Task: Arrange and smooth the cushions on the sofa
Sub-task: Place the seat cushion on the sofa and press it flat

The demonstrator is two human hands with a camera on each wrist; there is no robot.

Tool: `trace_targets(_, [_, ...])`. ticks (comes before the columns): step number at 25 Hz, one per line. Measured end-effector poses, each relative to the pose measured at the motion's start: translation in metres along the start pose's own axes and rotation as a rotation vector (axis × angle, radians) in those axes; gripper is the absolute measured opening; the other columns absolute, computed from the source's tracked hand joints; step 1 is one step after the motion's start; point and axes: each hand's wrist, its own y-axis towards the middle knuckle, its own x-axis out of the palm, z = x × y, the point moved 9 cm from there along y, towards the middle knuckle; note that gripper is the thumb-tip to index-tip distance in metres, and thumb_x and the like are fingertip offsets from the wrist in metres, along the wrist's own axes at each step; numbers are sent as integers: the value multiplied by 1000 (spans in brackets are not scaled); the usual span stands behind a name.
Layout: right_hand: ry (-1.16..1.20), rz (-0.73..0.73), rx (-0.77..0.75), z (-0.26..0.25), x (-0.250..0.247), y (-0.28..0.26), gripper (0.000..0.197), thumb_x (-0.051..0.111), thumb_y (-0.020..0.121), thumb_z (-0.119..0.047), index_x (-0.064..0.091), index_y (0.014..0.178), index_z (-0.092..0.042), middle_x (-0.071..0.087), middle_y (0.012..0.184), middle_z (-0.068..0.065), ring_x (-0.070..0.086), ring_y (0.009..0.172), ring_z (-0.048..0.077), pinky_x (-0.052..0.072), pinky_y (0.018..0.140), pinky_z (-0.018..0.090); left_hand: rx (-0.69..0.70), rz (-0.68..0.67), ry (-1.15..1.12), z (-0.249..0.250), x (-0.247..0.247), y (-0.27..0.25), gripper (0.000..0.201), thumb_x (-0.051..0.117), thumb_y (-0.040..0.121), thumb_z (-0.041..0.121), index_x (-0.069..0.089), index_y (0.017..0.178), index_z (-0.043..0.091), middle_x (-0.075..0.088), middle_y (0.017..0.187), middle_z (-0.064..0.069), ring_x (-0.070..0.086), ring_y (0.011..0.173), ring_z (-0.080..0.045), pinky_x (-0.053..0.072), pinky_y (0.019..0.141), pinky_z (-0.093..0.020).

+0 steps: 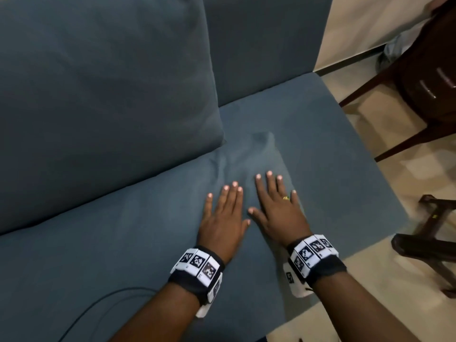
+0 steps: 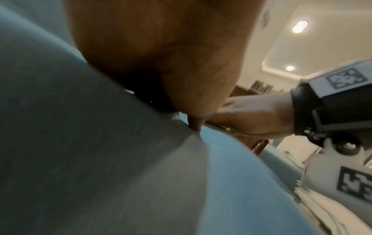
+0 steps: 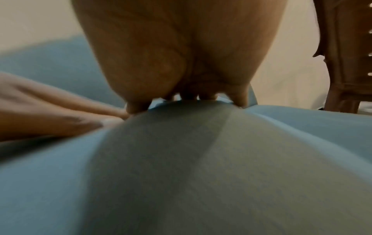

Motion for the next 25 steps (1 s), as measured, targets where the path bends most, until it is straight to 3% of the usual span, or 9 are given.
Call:
trace_targets(3, [60, 214, -3, -11, -33, 1, 72, 36, 102, -43, 4, 163, -24, -8, 167, 0, -4, 157, 25, 9, 127, 50, -74, 51, -23, -12, -22, 1, 73, 27, 103, 46, 1, 161, 11, -6, 169, -4, -3, 157, -25, 0, 125, -51])
trace_targets(6, [-137, 33, -79, -42, 3, -6, 73, 23, 98, -55, 7, 163, -23, 0, 169, 5, 6, 157, 29, 18, 120, 64, -69, -17, 48, -25, -10, -26, 75, 30, 103, 53, 4, 161, 13, -2, 170, -5, 4, 157, -24, 0, 124, -52])
trace_targets(8, [-101, 77, -72, -65, -2, -3, 73, 28, 100, -52, 11, 163, -19, 5, 170, 10, 3, 157, 30, 12, 124, 60, -141, 58, -3, -50, -18, -48, 76, 34, 104, 54, 4, 162, 14, -2, 169, -4, -2, 157, -22, 0, 125, -53])
trace_targets(11, [-167, 42, -214, -115, 6, -6, 67, 30, 102, -48, 18, 162, -22, 8, 170, 6, 7, 157, 28, 7, 125, 55, -323, 46, -64, -113, -16, -95, 73, 13, 103, 56, 2, 162, 14, -10, 168, -2, -3, 157, -23, 5, 125, -55])
trace_targets(14, [-227, -24, -267, -149, 29, -4, 74, 19, 99, -59, 19, 162, -19, 6, 169, 7, 11, 156, 29, 5, 123, 60, -333, 10, -124, -162, 1, -136, 86, -12, 92, 71, -4, 161, 19, -22, 163, 7, -6, 157, -19, 5, 125, -55])
trace_targets(17, [-125, 143, -269, -198, 4, 7, 72, 27, 102, -54, 10, 163, -21, -7, 167, -2, -2, 157, 25, -1, 126, 48, -435, 192, -133, -209, -22, -168, 69, 15, 104, 50, 2, 162, 15, -8, 169, -1, -5, 157, -22, -1, 126, -49])
trace_targets(19, [-185, 22, -301, -226, 32, 3, 75, 15, 98, -60, 7, 163, -23, -11, 167, -3, -2, 157, 26, -1, 125, 55, -513, 109, -101, -234, -11, -183, 69, 9, 104, 49, 19, 160, 10, 1, 168, -3, 10, 156, -25, 14, 124, -56])
trace_targets(21, [-310, -111, -308, -248, 74, -9, 84, 2, 91, -65, 6, 162, -21, -6, 170, 5, 0, 157, 30, 6, 123, 62, -472, 70, -107, -246, 1, -199, 71, 7, 103, 51, 29, 158, 10, 8, 167, -3, 19, 154, -25, 23, 119, -62])
trace_targets(25, [-221, -1, -374, -325, 87, -19, 70, 18, 101, -55, 1, 163, -29, -9, 169, -5, -7, 157, 21, -2, 126, 48, -546, 288, -174, -305, -15, -244, 63, 17, 106, 43, 12, 161, 12, 1, 168, -1, 5, 157, -26, 8, 124, -56])
